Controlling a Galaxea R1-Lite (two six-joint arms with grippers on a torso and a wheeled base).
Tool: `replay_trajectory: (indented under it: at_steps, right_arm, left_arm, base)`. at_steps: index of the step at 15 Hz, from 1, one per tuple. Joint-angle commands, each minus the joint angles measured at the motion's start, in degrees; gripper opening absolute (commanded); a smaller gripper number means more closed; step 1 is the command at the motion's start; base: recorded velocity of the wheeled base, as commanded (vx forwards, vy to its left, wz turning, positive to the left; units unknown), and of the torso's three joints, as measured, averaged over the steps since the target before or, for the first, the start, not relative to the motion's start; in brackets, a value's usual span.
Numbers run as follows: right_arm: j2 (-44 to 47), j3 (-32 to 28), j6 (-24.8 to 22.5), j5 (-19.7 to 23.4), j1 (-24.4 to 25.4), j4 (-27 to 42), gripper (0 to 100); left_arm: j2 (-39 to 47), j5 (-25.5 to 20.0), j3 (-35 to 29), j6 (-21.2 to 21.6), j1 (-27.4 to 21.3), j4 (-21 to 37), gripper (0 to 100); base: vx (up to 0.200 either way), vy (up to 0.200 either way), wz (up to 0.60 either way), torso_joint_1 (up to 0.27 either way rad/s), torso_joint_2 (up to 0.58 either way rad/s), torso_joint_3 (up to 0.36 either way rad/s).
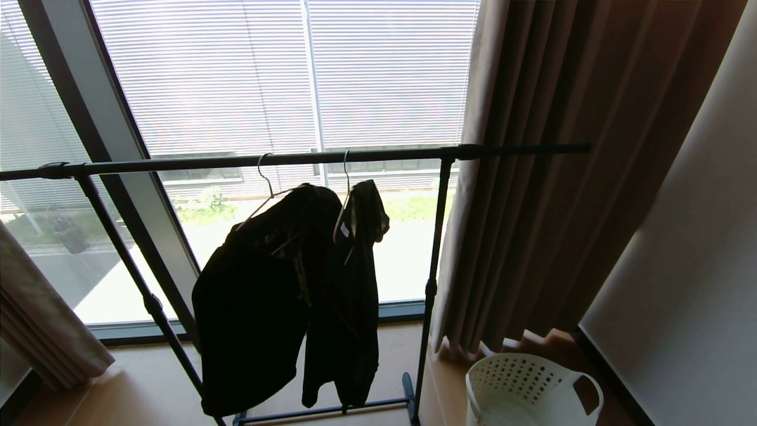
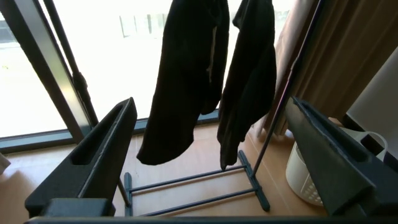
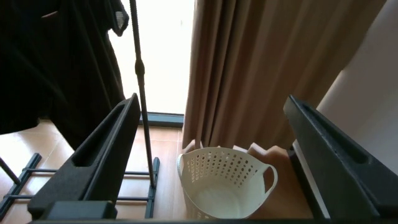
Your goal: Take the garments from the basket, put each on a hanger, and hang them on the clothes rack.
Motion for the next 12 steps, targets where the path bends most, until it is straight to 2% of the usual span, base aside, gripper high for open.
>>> replay_trajectory:
  at_steps: [1,12]
  right_arm:
    - [0.1,0.0,0.1,-0.2,0.0,0.0,100]
    - [0.1,0.0,-0.1,-0.2,0.0,0.1,100]
  left_arm:
    - [0.0,-0.1,0.0,0.0,0.0,0.0,100]
    - [0.0,-0.2,0.0,0.0,0.0,0.0,100]
  base:
    - [0.0,0.0,0.0,0.0,0.0,0.0]
    - [0.0,0.0,0.0,0.0,0.0,0.0]
